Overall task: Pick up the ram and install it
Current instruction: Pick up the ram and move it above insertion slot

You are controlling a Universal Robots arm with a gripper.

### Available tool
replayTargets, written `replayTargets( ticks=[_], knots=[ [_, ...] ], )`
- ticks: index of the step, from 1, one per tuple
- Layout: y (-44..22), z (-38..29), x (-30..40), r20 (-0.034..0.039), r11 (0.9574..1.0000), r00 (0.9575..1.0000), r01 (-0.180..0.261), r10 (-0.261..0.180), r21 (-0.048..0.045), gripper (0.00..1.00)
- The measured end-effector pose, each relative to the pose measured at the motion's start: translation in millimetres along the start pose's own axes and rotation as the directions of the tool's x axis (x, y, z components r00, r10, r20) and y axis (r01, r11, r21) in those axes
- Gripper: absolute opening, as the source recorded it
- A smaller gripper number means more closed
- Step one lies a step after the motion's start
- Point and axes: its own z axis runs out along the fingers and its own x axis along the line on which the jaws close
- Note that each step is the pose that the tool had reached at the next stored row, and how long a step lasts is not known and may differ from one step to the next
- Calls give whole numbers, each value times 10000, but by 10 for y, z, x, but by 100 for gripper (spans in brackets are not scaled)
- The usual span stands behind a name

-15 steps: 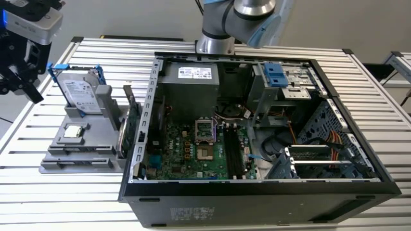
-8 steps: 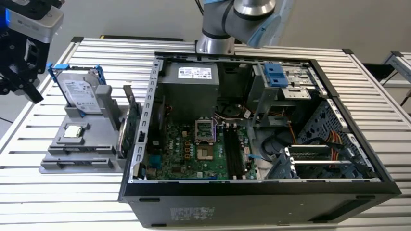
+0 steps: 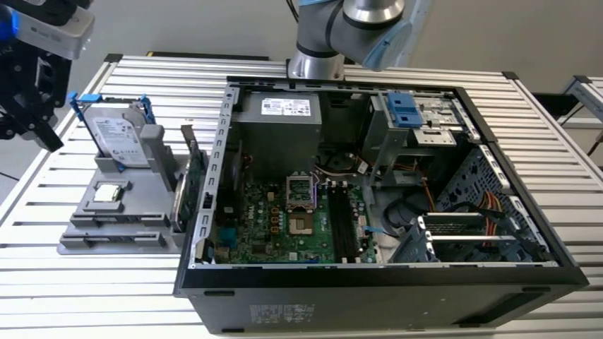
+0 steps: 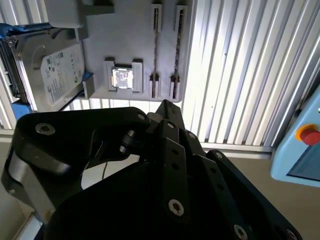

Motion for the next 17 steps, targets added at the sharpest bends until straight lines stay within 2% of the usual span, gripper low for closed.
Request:
replayTargets(
  ticks=[9, 17],
  knots=[
    [0, 0, 0, -23, 9978, 9978, 664, -664, -24, 0],
    [0, 0, 0, -41, 9923, 9923, 1239, -1239, -46, 0]
  ],
)
